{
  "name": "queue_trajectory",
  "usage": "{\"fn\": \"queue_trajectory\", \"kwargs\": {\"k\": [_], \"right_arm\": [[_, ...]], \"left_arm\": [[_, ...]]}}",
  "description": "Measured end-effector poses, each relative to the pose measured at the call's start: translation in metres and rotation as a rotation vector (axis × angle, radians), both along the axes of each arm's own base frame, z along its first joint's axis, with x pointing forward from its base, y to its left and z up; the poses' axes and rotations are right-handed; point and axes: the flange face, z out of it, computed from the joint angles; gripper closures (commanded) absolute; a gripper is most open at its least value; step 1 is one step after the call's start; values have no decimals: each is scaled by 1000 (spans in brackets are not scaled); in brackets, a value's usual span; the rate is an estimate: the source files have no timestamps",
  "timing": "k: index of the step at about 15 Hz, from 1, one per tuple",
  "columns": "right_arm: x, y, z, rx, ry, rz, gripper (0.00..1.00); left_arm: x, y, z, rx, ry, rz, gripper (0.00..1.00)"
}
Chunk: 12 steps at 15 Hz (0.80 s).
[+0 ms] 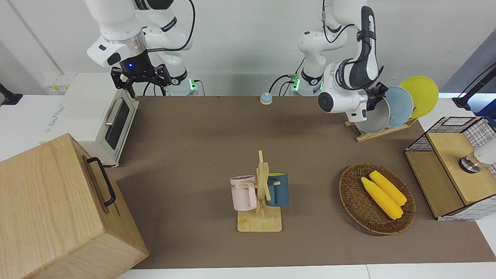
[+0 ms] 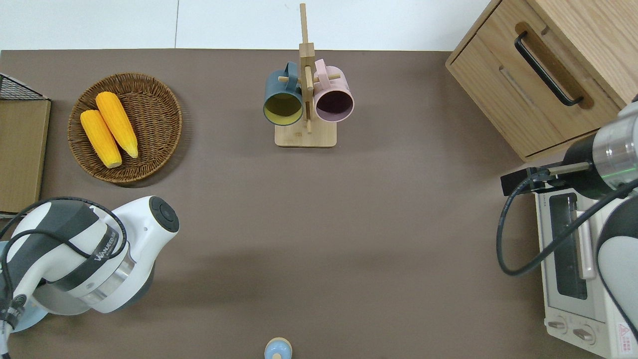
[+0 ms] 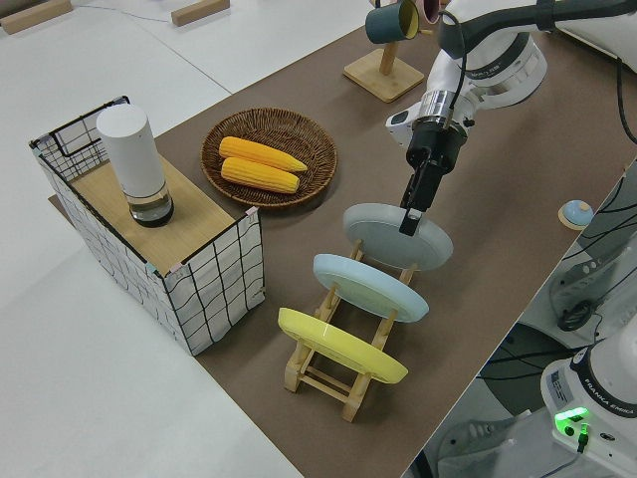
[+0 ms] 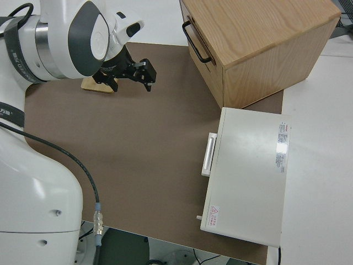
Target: Pick gray plate from table and place it on lower plate rack with left arm
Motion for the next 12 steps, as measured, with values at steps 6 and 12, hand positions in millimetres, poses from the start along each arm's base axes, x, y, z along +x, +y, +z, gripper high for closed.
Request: {"fn": "queue_trajectory", "kwargs": {"k": [6,12], "right_arm": [[0,0,0,0,0,0,17],[0,0,0,0,0,0,17]], "left_arm": [[1,-8,-5,6,-11,-11,1000],[1,-11,-11,12,-23,-10,1000]]}}
